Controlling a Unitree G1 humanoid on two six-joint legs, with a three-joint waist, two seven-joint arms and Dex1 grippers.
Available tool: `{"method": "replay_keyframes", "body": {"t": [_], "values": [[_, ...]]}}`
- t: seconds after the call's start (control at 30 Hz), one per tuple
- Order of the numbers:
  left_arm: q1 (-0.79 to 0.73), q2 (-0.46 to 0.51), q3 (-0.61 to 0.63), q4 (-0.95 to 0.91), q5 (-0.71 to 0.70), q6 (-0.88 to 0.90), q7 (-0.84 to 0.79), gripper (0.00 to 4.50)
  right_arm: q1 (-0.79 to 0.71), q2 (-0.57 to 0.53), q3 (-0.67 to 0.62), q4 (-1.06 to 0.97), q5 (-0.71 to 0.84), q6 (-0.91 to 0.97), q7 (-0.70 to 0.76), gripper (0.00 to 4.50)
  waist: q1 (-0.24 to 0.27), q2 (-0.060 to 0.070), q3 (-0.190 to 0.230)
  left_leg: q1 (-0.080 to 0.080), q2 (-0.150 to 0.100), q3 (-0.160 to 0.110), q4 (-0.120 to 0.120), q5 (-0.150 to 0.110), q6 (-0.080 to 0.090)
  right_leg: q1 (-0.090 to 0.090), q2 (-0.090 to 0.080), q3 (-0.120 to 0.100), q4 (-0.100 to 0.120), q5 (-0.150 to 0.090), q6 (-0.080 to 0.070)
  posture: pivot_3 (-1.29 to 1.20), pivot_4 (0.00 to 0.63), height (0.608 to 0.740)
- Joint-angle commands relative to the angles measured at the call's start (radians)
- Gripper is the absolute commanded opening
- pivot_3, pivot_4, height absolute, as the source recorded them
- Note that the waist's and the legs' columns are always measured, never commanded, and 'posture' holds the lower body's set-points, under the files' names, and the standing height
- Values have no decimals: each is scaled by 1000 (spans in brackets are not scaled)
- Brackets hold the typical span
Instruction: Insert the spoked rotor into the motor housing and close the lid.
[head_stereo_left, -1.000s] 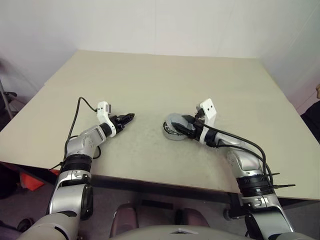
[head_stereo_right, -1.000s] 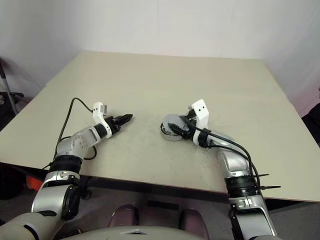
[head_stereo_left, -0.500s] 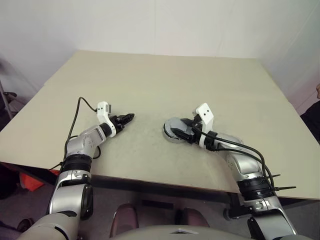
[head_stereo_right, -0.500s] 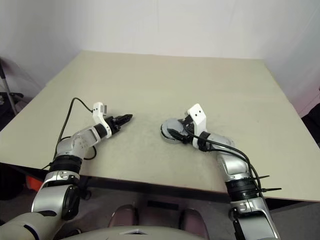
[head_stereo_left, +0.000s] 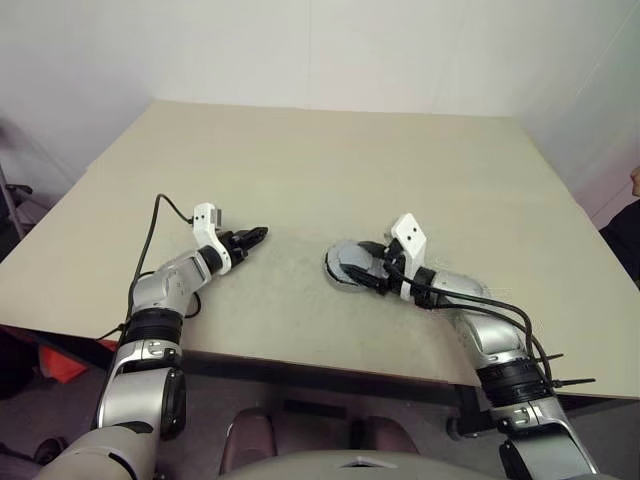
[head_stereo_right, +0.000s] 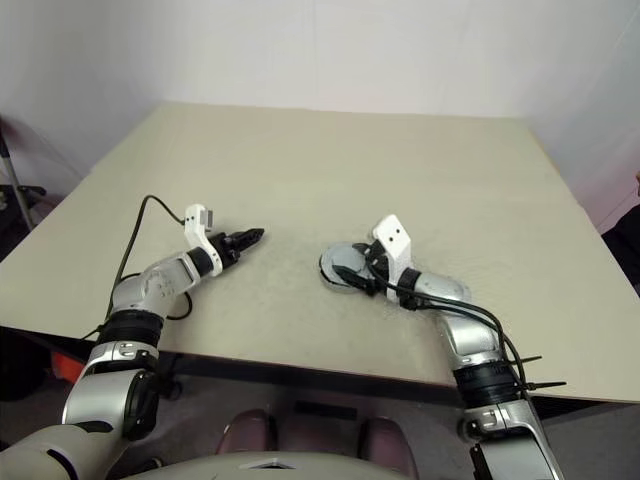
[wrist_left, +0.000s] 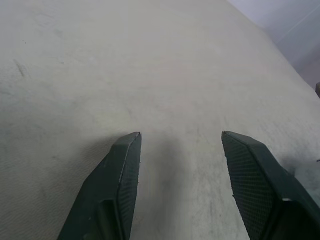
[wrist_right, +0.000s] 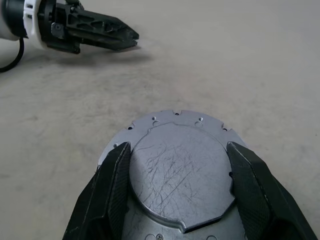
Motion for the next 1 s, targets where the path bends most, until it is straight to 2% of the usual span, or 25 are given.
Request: {"method": "replay_keyframes", "body": {"t": [0.03,0.23,0.63,1.0], "values": [[-12,16,14,-13,-1,-18,-1,2720,-17,35,-51,-12,58,-57,7,2944,-1,0,0,0,0,0,0,0,0,0,0,0,0,0,0,0,0,740],[-8,15,14,-18,-1,-16,0,2720,-28,59,-84,1,78,-113,11,2944,0,0,0,0,0,0,0,0,0,0,0,0,0,0,0,0,0,740],[-9,14,15,-11,2,-19,3,2720,29,-31,-12,-4,37,-125,144,2944,0,0,0,0,0,0,0,0,1,0,0,0,0,0,0,0,0,740],[-6,16,17,-15,1,-19,6,2720,27,-53,6,24,1,-136,145,2944,1,0,0,0,0,0,0,0,2,0,0,0,0,0,0,0,0,740]]}}
